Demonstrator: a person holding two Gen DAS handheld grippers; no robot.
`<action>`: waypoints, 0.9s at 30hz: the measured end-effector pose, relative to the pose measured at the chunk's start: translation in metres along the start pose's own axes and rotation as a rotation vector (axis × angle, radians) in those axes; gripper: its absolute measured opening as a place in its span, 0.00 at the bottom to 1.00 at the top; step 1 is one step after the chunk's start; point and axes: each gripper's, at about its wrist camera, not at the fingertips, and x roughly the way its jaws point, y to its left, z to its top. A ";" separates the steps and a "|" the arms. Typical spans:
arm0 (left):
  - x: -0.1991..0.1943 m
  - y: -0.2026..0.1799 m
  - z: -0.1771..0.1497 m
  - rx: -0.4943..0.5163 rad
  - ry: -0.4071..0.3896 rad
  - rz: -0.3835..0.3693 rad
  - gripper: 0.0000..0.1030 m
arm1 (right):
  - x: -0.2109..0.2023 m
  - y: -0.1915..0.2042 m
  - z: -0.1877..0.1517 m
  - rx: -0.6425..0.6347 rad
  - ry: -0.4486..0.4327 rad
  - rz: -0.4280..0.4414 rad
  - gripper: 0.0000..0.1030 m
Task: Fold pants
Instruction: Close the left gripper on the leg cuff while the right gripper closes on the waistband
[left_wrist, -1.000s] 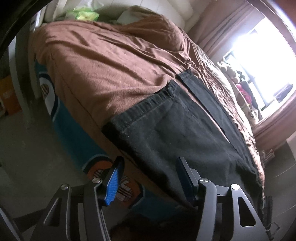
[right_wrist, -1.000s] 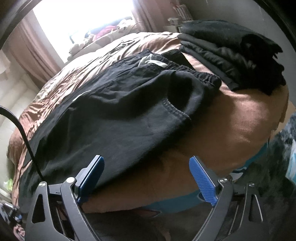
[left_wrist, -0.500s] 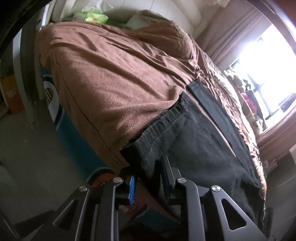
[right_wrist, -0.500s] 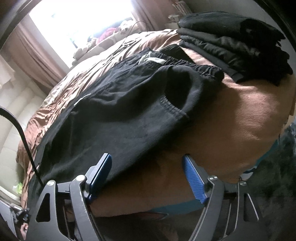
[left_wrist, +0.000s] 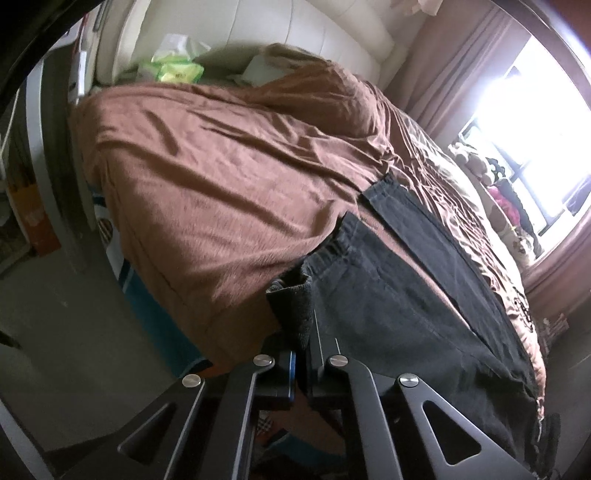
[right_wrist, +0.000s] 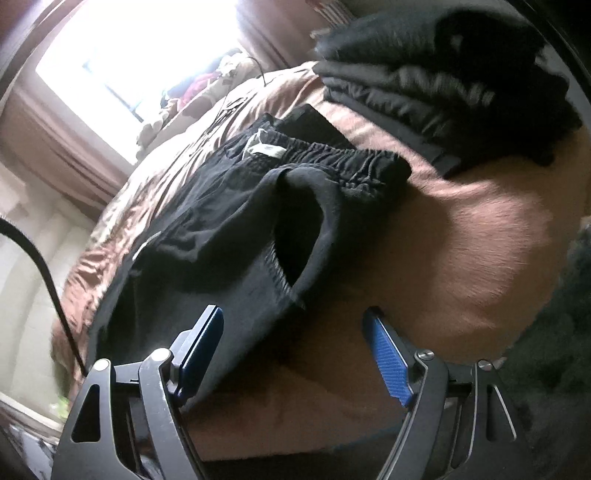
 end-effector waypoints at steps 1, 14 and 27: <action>0.000 -0.003 0.001 0.004 0.001 0.011 0.03 | 0.004 -0.002 0.004 0.001 -0.008 0.006 0.75; 0.023 -0.023 -0.010 0.020 0.069 -0.052 0.05 | 0.019 -0.054 0.031 0.156 -0.103 0.248 0.70; 0.028 -0.012 -0.019 -0.054 0.059 -0.052 0.08 | 0.034 -0.065 0.041 0.191 -0.077 0.200 0.54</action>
